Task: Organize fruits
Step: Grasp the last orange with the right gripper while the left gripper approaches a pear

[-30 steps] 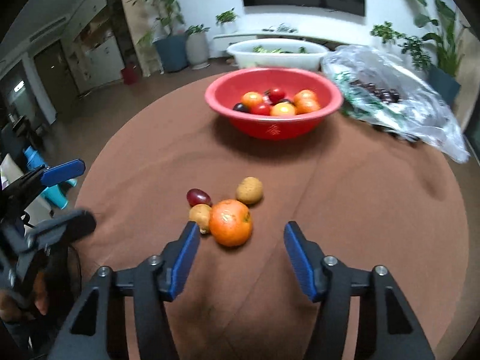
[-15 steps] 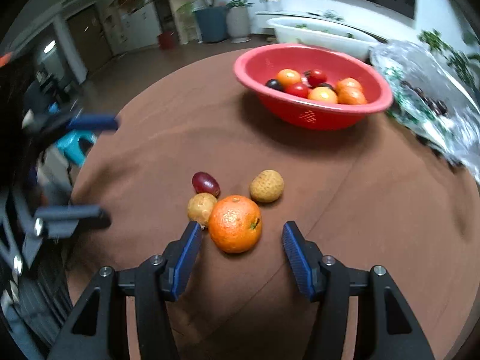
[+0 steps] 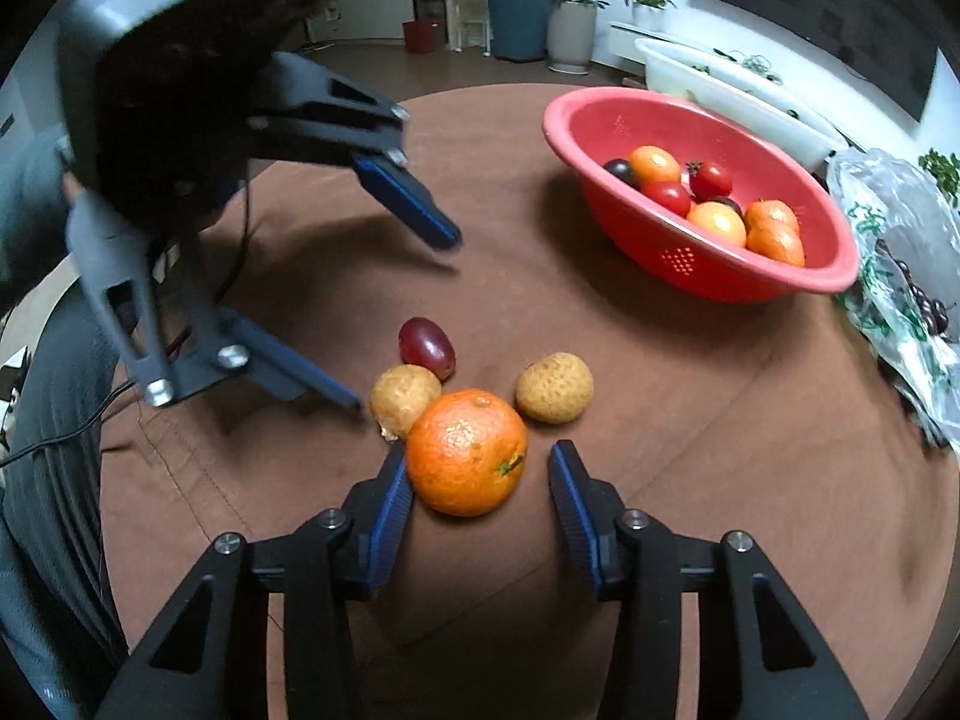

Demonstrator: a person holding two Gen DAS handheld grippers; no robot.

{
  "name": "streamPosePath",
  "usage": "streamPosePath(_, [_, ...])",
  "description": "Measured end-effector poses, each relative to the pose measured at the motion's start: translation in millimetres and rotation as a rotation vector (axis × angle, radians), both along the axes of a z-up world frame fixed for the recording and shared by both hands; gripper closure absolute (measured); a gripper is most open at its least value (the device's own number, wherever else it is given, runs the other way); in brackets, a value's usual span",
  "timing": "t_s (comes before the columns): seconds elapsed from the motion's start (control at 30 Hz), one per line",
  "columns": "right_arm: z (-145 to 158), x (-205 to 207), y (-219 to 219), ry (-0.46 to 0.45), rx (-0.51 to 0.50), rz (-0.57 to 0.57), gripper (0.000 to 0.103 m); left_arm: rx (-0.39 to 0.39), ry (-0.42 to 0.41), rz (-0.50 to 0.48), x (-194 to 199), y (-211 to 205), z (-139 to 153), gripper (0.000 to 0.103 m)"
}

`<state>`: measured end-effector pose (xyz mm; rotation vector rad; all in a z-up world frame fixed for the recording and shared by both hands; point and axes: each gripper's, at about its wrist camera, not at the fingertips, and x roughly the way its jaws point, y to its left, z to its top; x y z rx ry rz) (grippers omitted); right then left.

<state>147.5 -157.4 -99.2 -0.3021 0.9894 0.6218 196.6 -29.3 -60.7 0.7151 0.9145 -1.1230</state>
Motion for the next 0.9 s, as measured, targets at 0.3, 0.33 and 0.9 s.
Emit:
streamPosePath(0.3, [2.6,-3.7,0.5,0.006,0.009,0.025,0.065,-0.012,0.008,-0.042,3.9,-3.2,-2.9,0.037])
streamPosePath(0.33, [3.3,-6.6,-0.2,0.004,0.014,0.020,0.065,-0.015,0.009,-0.040,4.0,-3.7,-2.6,0.037])
streamPosePath(0.9, [11.8,-42.5,-32.7,-0.010,0.162,-0.142,0.065,-0.127,-0.038,0.092,-24.7,-5.7,20.5,0.037])
